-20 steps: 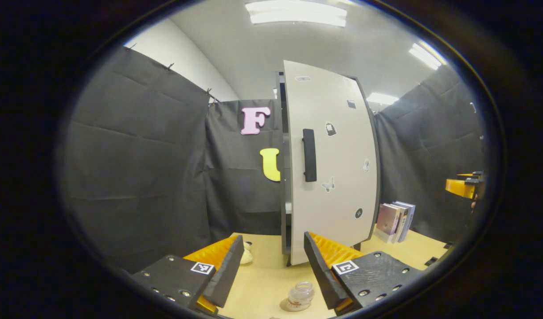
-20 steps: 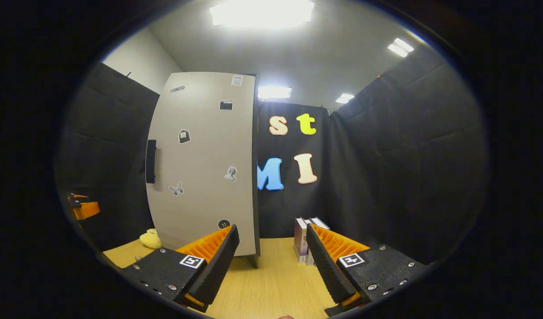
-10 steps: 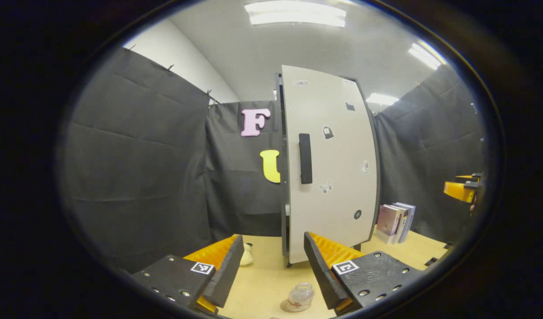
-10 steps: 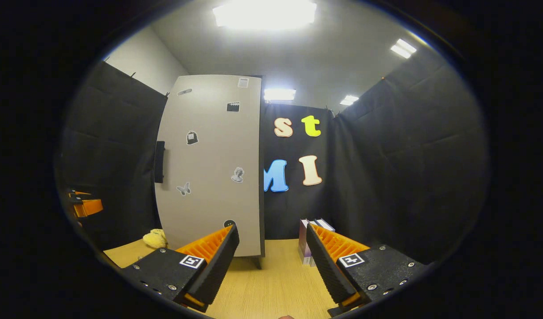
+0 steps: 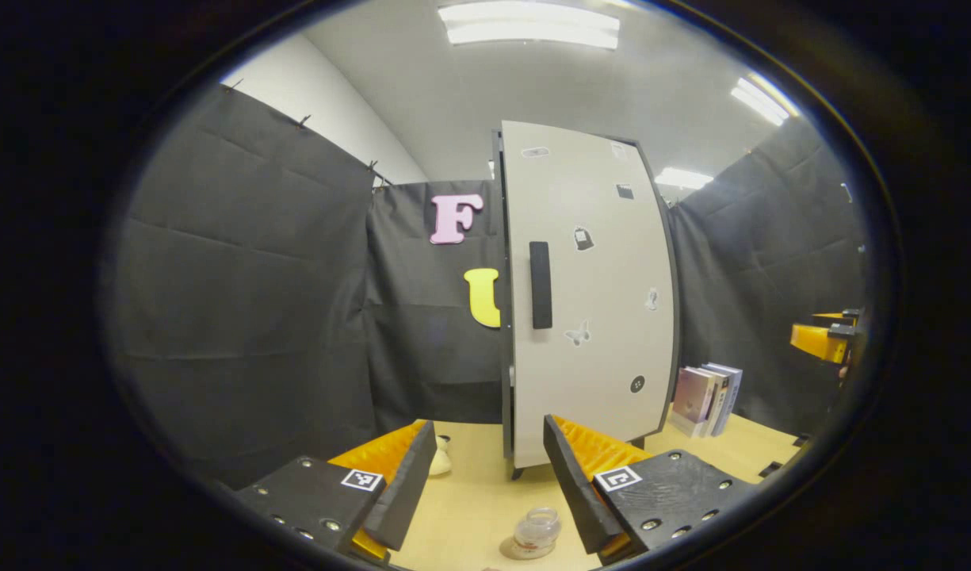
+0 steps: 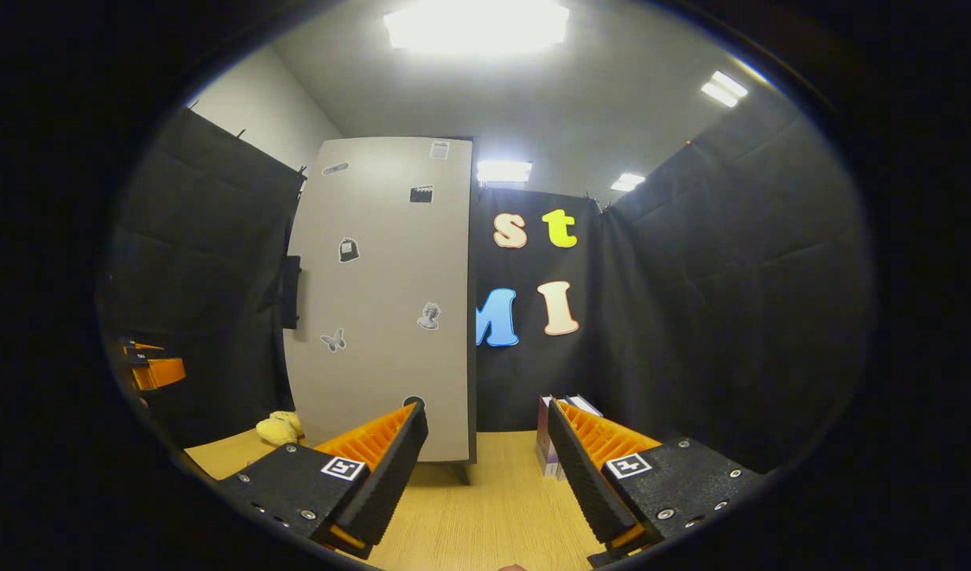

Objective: Open the cabinet door with the right hand, grasp the bottle in the cabinet with the left hand and place it on the coaster, then close the cabinet door with the right hand.

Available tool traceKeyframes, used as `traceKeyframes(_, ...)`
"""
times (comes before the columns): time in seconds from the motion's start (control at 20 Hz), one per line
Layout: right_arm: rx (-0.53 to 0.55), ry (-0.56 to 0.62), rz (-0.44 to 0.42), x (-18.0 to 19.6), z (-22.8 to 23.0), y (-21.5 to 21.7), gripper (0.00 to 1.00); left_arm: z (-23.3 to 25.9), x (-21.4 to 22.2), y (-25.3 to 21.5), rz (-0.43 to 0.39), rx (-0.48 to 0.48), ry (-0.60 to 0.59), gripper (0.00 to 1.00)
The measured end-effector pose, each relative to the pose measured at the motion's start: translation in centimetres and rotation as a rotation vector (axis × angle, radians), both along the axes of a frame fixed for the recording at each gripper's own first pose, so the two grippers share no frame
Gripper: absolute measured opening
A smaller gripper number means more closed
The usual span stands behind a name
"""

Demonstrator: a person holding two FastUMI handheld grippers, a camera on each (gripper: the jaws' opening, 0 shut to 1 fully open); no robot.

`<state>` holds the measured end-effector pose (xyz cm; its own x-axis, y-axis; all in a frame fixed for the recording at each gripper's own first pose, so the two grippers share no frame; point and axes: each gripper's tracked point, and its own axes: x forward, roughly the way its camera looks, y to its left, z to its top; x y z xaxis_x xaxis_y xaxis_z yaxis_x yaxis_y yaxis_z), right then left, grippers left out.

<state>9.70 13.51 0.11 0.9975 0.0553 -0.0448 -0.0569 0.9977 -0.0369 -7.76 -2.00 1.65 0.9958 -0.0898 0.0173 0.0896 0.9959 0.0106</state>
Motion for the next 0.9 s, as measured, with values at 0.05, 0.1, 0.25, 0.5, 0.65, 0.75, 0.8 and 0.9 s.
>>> traceKeyframes(0.05,-0.001,0.000,0.001,0.00,-0.05,0.15,0.94,-0.09,0.01,0.09,0.001,0.001,0.002,0.81)
traceKeyframes(0.1,-0.001,0.000,0.002,0.00,-0.05,0.21,0.94,-0.21,0.02,0.15,0.002,0.001,0.005,0.81)
traceKeyframes(0.25,0.000,-0.007,0.001,0.12,0.04,0.30,0.94,-0.46,0.02,0.21,0.001,-0.002,0.008,0.81)
traceKeyframes(0.5,0.002,-0.010,-0.006,0.02,0.16,0.30,0.94,-0.36,0.17,0.62,0.005,-0.008,0.005,0.81)
traceKeyframes(0.65,0.004,-0.012,-0.010,0.09,0.12,0.15,0.94,-0.35,0.25,0.70,0.008,-0.007,0.003,0.81)
traceKeyframes(0.75,0.006,-0.008,-0.011,0.13,0.00,0.14,0.94,-0.36,0.33,0.61,0.008,-0.010,0.004,0.81)
traceKeyframes(0.8,0.008,-0.006,-0.012,0.17,-0.10,0.09,0.94,-0.36,0.39,0.59,0.008,-0.011,0.004,0.81)
traceKeyframes(0.9,0.012,-0.004,-0.010,0.31,-0.17,0.19,0.94,-0.40,0.47,0.61,0.009,-0.011,0.005,0.81)
